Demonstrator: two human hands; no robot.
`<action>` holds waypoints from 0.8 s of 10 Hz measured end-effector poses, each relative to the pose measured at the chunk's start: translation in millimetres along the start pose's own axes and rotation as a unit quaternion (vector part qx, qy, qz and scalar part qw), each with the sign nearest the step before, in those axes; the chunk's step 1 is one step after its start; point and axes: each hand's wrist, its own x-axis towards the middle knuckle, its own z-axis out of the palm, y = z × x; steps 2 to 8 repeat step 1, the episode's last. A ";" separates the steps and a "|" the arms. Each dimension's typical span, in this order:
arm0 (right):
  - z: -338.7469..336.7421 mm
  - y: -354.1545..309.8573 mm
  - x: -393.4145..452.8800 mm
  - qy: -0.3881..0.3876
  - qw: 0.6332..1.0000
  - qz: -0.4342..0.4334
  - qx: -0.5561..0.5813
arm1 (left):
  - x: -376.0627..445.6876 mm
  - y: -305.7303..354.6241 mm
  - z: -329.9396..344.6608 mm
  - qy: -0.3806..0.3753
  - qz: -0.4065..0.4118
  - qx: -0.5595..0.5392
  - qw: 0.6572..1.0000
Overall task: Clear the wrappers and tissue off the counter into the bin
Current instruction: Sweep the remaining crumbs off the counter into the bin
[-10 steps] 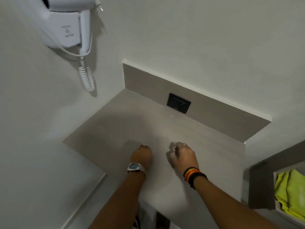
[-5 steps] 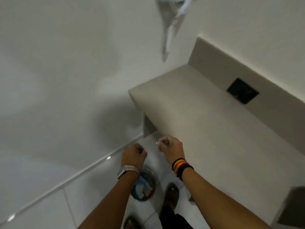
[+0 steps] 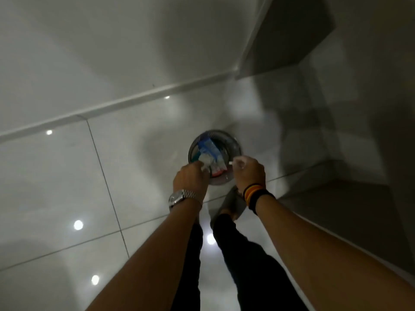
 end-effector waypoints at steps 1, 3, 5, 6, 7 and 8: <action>22.2 11.9 5.5 -0.007 0.999 -0.031 -0.037 | 11.8 -17.7 25.4 0.024 0.037 0.030 0.999; 22.2 11.9 5.5 -0.007 0.999 -0.031 -0.037 | 11.8 -17.7 25.4 0.024 0.037 0.030 0.999; 22.2 11.9 5.5 -0.007 0.999 -0.031 -0.037 | 11.8 -17.7 25.4 0.024 0.037 0.030 0.999; 22.2 11.9 5.5 -0.007 0.999 -0.031 -0.037 | 11.8 -17.7 25.4 0.024 0.037 0.030 0.999; 22.2 11.9 5.5 -0.007 0.999 -0.031 -0.037 | 11.8 -17.7 25.4 0.024 0.037 0.030 0.999; 22.2 11.9 5.5 -0.007 0.999 -0.031 -0.037 | 11.8 -17.7 25.4 0.024 0.037 0.030 0.999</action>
